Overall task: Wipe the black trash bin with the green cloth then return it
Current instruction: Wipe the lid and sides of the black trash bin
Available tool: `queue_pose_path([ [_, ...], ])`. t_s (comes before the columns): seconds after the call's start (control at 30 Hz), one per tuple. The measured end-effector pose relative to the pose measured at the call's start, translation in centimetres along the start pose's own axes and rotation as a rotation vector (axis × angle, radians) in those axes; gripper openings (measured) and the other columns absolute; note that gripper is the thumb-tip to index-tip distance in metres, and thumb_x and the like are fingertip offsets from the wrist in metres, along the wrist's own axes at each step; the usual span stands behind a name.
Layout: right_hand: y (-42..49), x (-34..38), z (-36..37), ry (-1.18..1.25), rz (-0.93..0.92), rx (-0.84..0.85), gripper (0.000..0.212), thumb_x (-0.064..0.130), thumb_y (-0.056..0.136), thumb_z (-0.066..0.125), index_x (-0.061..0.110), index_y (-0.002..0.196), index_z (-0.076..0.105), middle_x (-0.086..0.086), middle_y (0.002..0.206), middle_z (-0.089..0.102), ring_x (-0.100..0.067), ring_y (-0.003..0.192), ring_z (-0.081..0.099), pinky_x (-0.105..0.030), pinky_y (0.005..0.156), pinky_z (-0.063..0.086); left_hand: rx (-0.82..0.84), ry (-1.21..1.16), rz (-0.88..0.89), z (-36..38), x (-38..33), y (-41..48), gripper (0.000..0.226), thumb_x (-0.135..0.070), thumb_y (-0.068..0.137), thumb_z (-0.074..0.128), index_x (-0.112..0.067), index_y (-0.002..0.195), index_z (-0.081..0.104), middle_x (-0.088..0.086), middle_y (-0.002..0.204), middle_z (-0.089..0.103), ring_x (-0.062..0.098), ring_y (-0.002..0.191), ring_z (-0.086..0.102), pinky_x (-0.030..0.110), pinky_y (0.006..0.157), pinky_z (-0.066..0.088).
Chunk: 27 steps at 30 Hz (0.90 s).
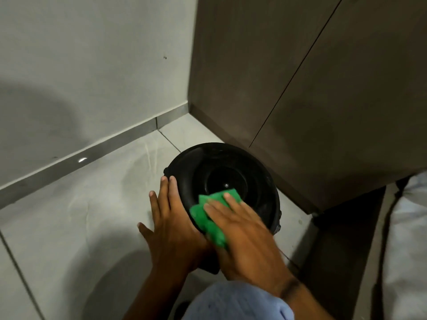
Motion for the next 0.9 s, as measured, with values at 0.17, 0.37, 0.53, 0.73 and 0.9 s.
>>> queue_pose_path([
  [0.17,3.8,-7.4,-4.5,-0.099,0.265,-0.056,0.064,0.020,0.094,0.058,0.029,0.156,0.045,0.003,0.162,0.048,-0.026,0.159,0.027,-0.040,0.130,0.019,0.063,0.009,0.004,0.5,-0.1,-0.7,0.183,-0.094,0.018,0.080,-0.038,0.163,-0.016,-0.015,0.178,-0.015,0.027,0.166,-0.007,0.080,0.120,0.015],
  [0.37,1.7,0.2,-0.6,0.065,0.021,-0.042,0.056,0.031,0.095,0.052,0.024,0.150,0.054,0.004,0.157,0.056,-0.022,0.157,0.033,-0.040,0.130,0.021,-0.014,0.033,0.013,0.2,-0.2,-0.6,0.151,-0.055,0.056,0.086,-0.038,0.163,-0.018,-0.016,0.177,-0.019,0.024,0.166,-0.013,0.082,0.122,0.014],
  [0.53,2.5,-5.4,-3.2,-0.064,0.205,-0.076,0.057,0.020,0.092,0.056,0.029,0.148,0.053,0.001,0.153,0.058,-0.026,0.157,0.033,-0.039,0.131,0.021,0.048,0.015,0.009,0.7,-0.4,-1.1,0.180,-0.090,0.022,0.082,-0.038,0.164,-0.016,-0.019,0.177,-0.016,0.025,0.166,-0.007,0.080,0.120,0.017],
  [0.73,4.9,-0.1,-0.4,-0.018,0.054,0.045,0.064,0.031,0.093,0.049,0.025,0.157,0.046,0.006,0.163,0.047,-0.019,0.160,0.024,-0.038,0.133,0.014,0.008,-0.005,0.012,0.4,-0.5,-0.8,0.154,-0.069,0.049,0.081,-0.039,0.162,-0.019,-0.019,0.176,-0.020,0.025,0.166,-0.012,0.081,0.122,0.015],
  [0.9,-0.3,-6.5,-2.1,0.029,0.224,-0.069,0.062,0.023,0.092,0.053,0.038,0.152,0.047,0.014,0.160,0.048,-0.014,0.156,0.030,-0.030,0.126,0.021,0.058,-0.019,-0.005,0.9,-0.1,-0.8,0.178,-0.089,0.025,0.082,-0.043,0.158,-0.026,-0.018,0.176,-0.022,0.024,0.165,-0.014,0.077,0.122,0.014],
])
Point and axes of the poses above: each hand's wrist, its own y-axis towards the middle knuckle, its own z-axis out of the palm, x = y × z, the point moved 8 cm from there along y, towards the middle knuckle
